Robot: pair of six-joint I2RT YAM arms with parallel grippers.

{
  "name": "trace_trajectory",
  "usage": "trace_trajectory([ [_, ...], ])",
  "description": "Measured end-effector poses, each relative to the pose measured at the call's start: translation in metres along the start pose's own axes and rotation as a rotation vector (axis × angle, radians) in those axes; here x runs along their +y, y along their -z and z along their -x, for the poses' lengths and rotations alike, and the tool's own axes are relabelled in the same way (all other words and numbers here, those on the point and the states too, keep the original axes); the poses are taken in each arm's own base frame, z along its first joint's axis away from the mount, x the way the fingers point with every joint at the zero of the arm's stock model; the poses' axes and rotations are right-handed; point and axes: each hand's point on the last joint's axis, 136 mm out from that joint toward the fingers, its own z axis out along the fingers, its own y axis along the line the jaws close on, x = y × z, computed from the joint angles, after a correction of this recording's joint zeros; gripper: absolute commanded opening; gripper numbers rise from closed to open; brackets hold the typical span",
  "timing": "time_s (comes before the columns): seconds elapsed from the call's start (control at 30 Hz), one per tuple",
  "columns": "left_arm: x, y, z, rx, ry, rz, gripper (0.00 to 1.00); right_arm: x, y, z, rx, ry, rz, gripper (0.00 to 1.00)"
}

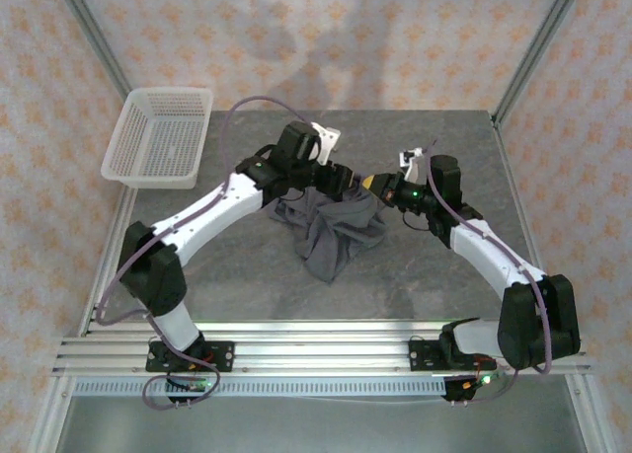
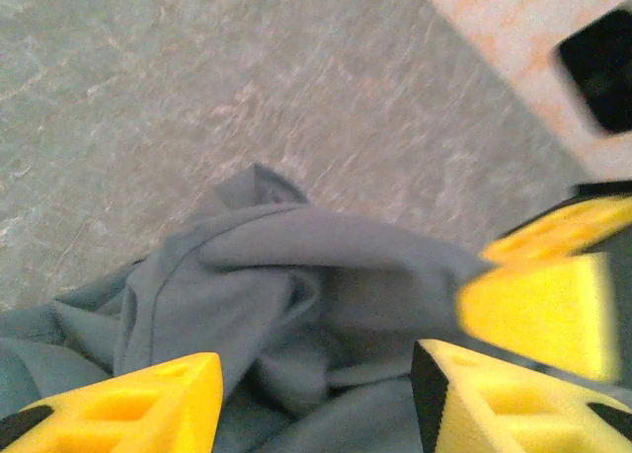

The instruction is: Fold the inside-out t-shirt

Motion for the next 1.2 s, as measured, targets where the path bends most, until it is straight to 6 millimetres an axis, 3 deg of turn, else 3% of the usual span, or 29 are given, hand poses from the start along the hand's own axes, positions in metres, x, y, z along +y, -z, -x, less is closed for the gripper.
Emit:
trace_trajectory([
  [0.17,0.025,-0.044,-0.045,0.154,-0.063,0.038,0.57,0.002,-0.001,0.0,0.002,0.009,0.002,0.0],
  [0.33,0.03,-0.059,-0.061,0.201,-0.097,0.032,0.56,0.003,-0.002,0.0,0.008,0.009,0.003,0.0],
  [0.4,0.029,-0.059,-0.058,0.195,-0.11,0.031,0.36,0.003,-0.003,0.0,0.012,0.005,0.0,0.0],
  [0.43,0.03,-0.059,-0.056,0.188,-0.115,0.035,0.13,0.002,-0.004,-0.001,0.014,0.003,-0.002,0.0],
  [0.47,0.03,-0.059,-0.052,0.177,-0.114,0.041,0.0,0.002,-0.004,-0.001,0.014,0.002,-0.003,0.0],
  [0.57,0.03,-0.06,-0.046,0.15,-0.1,0.043,0.0,-0.001,-0.003,0.002,0.006,-0.003,-0.01,0.0],
  [0.63,0.026,-0.056,-0.038,0.122,-0.037,-0.002,0.0,-0.006,0.002,0.01,-0.027,-0.018,-0.016,0.0],
  [0.7,0.023,-0.043,-0.022,0.048,0.085,-0.083,0.0,-0.024,0.012,0.02,-0.088,-0.041,-0.047,0.0],
  [0.8,0.031,-0.005,0.013,-0.093,0.284,-0.203,0.0,-0.059,0.02,0.017,-0.119,-0.099,-0.116,0.02],
  [0.87,0.033,0.02,0.039,-0.174,0.355,-0.27,0.0,-0.073,0.015,0.008,-0.092,-0.128,-0.138,0.11],
  [0.93,0.019,0.035,0.054,-0.21,0.372,-0.339,0.0,-0.081,0.01,0.001,-0.066,-0.137,-0.148,0.26],
  [1.0,0.0,0.041,0.056,-0.202,0.373,-0.399,0.0,-0.084,0.008,-0.002,-0.057,-0.136,-0.161,0.39],
  [1.1,-0.023,0.041,0.05,-0.166,0.369,-0.457,0.0,-0.082,0.009,-0.009,-0.058,-0.025,-0.239,0.47],
  [1.2,-0.033,0.04,0.044,-0.139,0.369,-0.475,0.0,-0.043,0.005,-0.022,-0.072,0.289,-0.281,0.54],
])
